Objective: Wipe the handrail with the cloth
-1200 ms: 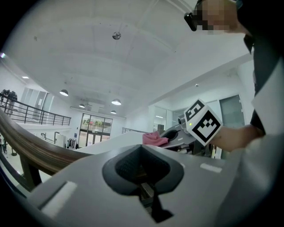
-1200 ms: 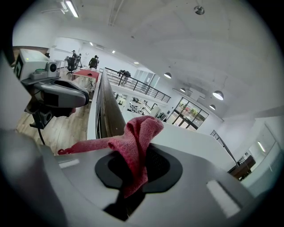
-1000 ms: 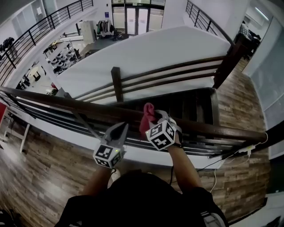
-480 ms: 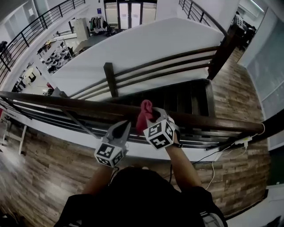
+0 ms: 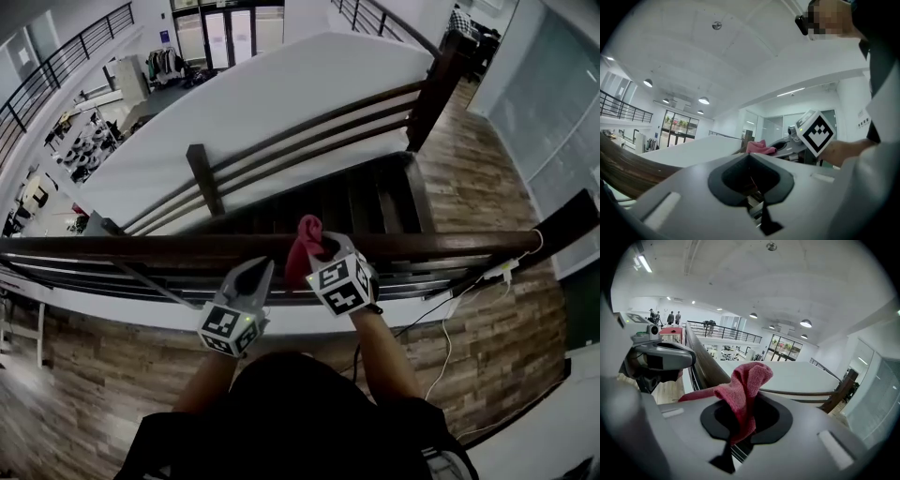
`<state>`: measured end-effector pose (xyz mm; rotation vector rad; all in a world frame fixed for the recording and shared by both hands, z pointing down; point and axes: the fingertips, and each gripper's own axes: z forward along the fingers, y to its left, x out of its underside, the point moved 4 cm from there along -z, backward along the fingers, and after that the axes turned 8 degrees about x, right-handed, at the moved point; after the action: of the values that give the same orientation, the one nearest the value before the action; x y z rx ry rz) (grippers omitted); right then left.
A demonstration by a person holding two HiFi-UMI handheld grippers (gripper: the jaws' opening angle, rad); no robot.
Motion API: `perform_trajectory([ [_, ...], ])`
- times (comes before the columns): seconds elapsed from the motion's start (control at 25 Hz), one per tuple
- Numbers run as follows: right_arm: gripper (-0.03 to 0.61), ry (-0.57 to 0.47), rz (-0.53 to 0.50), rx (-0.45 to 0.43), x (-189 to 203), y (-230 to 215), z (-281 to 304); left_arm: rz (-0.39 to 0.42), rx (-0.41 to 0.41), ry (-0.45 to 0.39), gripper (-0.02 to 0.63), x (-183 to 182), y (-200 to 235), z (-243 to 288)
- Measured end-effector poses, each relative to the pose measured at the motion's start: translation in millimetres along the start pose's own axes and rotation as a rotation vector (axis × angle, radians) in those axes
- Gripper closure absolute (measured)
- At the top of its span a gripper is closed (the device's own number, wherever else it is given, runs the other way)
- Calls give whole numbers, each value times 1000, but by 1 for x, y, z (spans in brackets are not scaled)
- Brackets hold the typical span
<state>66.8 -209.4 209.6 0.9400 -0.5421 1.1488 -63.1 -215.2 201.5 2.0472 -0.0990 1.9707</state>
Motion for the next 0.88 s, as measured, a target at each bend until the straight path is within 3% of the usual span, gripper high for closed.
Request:
perform_trajectory([
  [0.48, 531, 44, 33, 110, 25, -40, -14, -29, 108, 13, 615, 3, -20, 28],
  [0.72, 532, 59, -67, 122, 41, -65, -25, -31, 93, -26, 615, 1, -38, 52],
  [0.88, 532, 52, -100, 78, 55, -79, -30, -23, 52, -44, 615, 2, -50, 75],
])
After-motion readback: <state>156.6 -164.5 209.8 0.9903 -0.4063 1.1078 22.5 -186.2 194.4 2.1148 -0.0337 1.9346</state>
